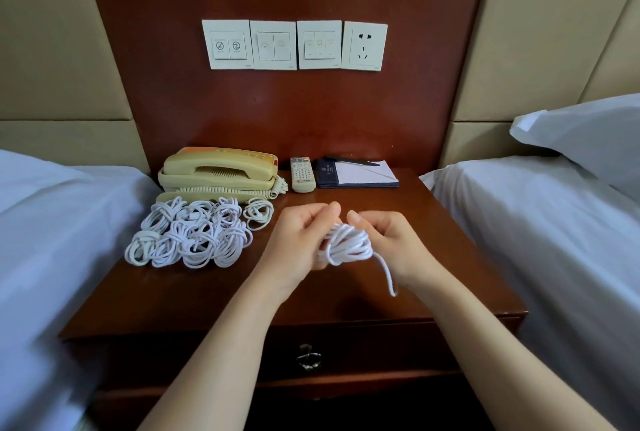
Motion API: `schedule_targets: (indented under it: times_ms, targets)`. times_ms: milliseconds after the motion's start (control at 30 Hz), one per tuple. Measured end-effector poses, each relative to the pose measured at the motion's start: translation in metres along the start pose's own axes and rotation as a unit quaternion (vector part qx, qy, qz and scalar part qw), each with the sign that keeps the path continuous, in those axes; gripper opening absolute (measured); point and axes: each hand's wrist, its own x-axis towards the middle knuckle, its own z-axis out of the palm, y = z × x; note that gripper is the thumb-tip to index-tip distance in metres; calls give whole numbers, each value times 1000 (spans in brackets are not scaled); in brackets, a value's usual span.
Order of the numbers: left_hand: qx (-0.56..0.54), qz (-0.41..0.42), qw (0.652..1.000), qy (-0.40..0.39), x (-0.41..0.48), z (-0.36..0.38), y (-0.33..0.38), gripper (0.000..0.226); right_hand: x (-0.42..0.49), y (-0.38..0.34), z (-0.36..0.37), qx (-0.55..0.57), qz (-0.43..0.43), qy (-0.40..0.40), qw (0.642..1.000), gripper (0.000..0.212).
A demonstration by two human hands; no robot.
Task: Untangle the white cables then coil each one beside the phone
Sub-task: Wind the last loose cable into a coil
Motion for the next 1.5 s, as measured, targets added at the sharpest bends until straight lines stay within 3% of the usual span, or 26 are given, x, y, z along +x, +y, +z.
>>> schedule_targets:
  times_ms: [100, 233, 367, 567, 733, 900, 1033, 1100, 1167, 1233, 1333, 1400, 1500]
  targets:
    - [-36, -8, 993, 113, 3, -2, 1, 44, -3, 1, 19, -107, 10, 14, 994, 38]
    - [56, 16, 971, 230, 9, -14, -11, 40, -10, -8, 32, -220, 11, -19, 975, 41]
    - [124, 53, 940, 314, 14, -26, -18, 43, -17, -21, 44, -347, -28, -65, 935, 35]
    - [266, 117, 902, 320, 11, -22, -14, 47, -21, -40, 45, -467, -93, -92, 875, 25]
    - [353, 103, 901, 232, 12, -16, -16, 47, -19, -30, 38, -483, -175, -18, 858, 25]
    - [349, 96, 928, 92, 11, -4, -15, 43, -14, -26, 10, -400, -148, 72, 902, 28]
    - [250, 80, 965, 22, 13, 1, -19, 45, -7, -15, -7, -159, -53, 23, 986, 34]
    - [185, 61, 981, 4, 10, 4, -17, 45, -5, -10, -9, -58, -19, 8, 998, 36]
    - [105, 42, 994, -4, 7, 7, -14, 45, -2, -3, -13, -32, 0, 8, 999, 38]
    - [58, 29, 998, 11, 3, 8, -10, 43, 0, 3, -12, -29, 1, 13, 1000, 41]
    - [-9, 0, 995, 94, 3, 7, -5, 44, 1, 8, 1, -65, -19, 29, 997, 47]
    - [-24, -4, 986, 163, 6, 1, -6, 45, -3, 10, 15, -148, -33, 30, 988, 32]
    - [32, 14, 964, 264, 12, -14, -13, 46, -11, 6, 35, -284, -45, -16, 958, 27]
